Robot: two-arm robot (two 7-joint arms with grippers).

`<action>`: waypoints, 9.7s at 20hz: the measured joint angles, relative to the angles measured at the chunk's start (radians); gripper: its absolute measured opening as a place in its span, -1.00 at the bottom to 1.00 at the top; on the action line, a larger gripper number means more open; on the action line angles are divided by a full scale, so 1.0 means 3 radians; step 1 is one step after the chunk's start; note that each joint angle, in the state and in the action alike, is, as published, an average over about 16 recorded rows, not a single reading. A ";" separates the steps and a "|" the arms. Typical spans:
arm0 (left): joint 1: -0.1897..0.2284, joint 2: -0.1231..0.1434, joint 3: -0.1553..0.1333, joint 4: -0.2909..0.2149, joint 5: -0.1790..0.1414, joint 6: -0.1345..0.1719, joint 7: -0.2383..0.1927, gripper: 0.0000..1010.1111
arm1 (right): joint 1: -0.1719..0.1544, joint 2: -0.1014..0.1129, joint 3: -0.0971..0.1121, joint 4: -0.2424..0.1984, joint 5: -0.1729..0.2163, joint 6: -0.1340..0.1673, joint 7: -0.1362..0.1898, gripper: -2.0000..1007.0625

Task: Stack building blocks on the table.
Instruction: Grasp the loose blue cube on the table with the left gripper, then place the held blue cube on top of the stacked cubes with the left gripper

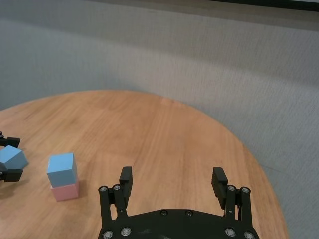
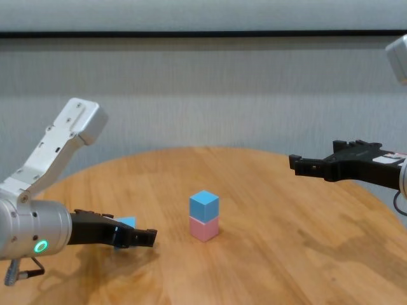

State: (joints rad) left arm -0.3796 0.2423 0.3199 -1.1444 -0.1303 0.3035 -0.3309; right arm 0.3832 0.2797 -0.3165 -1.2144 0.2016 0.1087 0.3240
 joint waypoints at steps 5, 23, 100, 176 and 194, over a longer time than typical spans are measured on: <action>-0.0021 -0.0006 0.0006 0.0036 -0.0001 -0.0002 -0.0011 0.98 | 0.0000 0.0000 0.0000 0.0000 0.0000 0.0000 0.0000 0.99; -0.0024 -0.0002 0.0019 0.0038 -0.0009 -0.0019 -0.0027 0.38 | 0.0000 0.0000 0.0000 0.0000 0.0000 0.0000 0.0000 0.99; -0.0583 0.0408 0.0729 -0.0419 -0.0253 -0.0407 -0.1011 0.10 | 0.0000 0.0001 0.0000 0.0000 0.0000 0.0000 0.0000 0.99; -0.1183 -0.0024 0.0960 0.0920 -0.0166 -0.0679 -0.1066 0.10 | 0.0000 0.0001 0.0000 0.0000 0.0000 0.0000 0.0000 0.99; -0.1158 -0.0009 0.0956 0.0851 -0.0160 -0.0628 -0.1073 0.54 | 0.0000 0.0001 0.0000 0.0000 0.0000 0.0000 0.0000 0.99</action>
State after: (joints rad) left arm -0.7268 0.2395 0.6066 -0.8890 -0.1783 0.1150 -0.6528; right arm 0.3831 0.2799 -0.3164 -1.2145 0.2016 0.1087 0.3240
